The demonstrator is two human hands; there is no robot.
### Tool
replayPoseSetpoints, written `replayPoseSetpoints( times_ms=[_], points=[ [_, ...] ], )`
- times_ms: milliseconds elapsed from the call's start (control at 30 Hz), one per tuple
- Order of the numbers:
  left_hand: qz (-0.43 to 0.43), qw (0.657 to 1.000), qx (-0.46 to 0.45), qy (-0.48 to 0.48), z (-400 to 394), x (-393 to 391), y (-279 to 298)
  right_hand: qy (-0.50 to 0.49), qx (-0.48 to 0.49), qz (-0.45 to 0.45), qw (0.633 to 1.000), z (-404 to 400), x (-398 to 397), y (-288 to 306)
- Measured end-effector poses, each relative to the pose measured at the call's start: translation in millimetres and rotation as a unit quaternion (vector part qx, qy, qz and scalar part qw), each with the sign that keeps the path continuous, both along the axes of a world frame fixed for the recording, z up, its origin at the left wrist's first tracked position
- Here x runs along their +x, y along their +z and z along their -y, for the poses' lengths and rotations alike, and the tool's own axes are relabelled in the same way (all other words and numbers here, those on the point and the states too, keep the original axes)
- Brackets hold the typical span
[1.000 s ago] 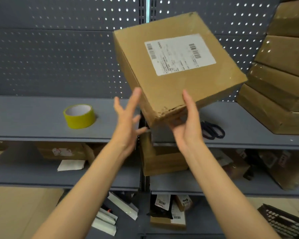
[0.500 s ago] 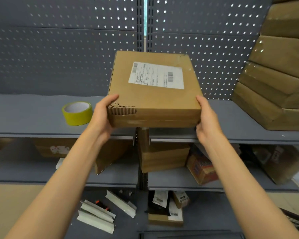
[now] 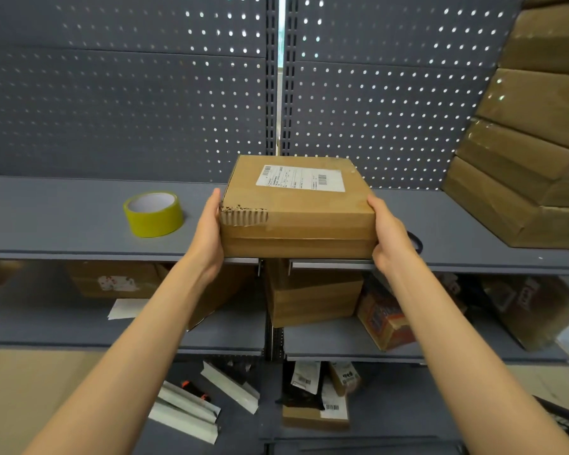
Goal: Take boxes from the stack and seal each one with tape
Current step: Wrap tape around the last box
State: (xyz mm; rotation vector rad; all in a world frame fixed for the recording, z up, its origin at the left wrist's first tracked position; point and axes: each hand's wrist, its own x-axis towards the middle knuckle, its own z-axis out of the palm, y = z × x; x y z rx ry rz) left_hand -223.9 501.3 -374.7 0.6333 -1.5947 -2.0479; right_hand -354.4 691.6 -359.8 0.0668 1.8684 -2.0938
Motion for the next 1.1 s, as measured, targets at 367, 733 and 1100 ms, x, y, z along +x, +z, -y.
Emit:
replayPoseSetpoints(
  times_ms=[367, 733, 1100],
  points=[
    [-0.001, 0.999, -0.034, -0.009, 5.4, -6.9, -0.1, 0.043, 0.019, -0.003, 0.999, 4.3, -11.7, 4.3],
    [0.014, 0.958, -0.285, -0.024, 27.1, 12.0, -9.9, 0.019, 0.307, -0.398, 0.865, 23.7, 18.2, 10.1],
    [0.014, 0.907, -0.421, -0.009, 24.1, 8.8, -13.3, 0.25, 0.44, -0.593, 0.627, 89.5, 45.6, 9.9]
  ],
)
